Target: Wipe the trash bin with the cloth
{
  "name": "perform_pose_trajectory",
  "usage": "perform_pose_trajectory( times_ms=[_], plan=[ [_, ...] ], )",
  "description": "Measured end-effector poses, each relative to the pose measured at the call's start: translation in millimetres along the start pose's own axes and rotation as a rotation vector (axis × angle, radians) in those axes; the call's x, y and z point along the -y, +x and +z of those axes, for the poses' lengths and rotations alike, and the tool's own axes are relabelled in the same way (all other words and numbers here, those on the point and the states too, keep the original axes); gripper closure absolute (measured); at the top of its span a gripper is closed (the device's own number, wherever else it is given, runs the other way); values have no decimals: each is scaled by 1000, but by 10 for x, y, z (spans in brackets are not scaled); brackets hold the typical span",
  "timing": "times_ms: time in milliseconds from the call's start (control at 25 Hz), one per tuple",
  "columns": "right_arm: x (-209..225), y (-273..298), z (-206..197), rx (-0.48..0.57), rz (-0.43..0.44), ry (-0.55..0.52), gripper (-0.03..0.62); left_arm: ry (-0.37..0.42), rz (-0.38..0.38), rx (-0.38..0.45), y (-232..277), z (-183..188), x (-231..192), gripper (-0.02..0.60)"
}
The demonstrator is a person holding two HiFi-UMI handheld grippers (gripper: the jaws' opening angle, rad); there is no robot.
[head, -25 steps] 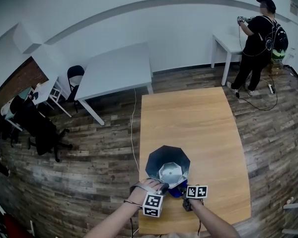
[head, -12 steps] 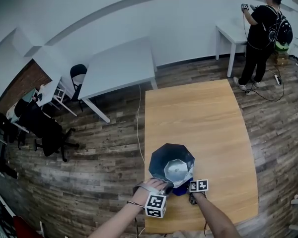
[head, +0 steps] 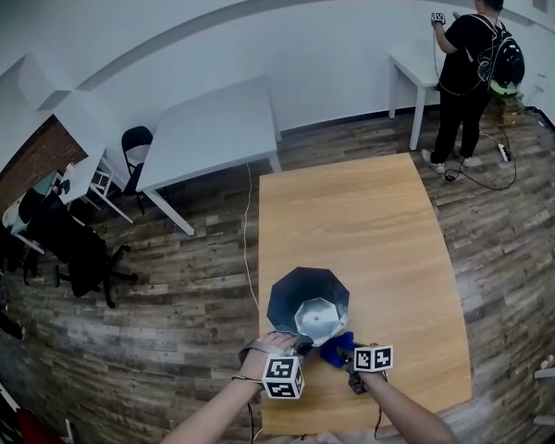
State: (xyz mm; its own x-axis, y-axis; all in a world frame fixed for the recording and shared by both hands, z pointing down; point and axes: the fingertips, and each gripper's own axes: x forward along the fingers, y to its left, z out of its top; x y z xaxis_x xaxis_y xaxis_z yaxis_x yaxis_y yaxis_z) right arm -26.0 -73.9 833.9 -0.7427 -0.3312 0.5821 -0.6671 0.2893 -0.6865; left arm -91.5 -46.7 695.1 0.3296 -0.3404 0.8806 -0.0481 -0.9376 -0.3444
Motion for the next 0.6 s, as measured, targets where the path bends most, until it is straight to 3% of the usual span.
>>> perform_pose_trajectory(
  times_ms=[440, 600],
  plan=[
    [-1072, -1003, 401, 180, 177, -16, 514, -142, 23, -11, 100, 307, -45, 538],
    [-1239, -1060, 536, 209, 182, -46, 514, -158, 19, 0, 139, 425, -52, 538]
  ],
)
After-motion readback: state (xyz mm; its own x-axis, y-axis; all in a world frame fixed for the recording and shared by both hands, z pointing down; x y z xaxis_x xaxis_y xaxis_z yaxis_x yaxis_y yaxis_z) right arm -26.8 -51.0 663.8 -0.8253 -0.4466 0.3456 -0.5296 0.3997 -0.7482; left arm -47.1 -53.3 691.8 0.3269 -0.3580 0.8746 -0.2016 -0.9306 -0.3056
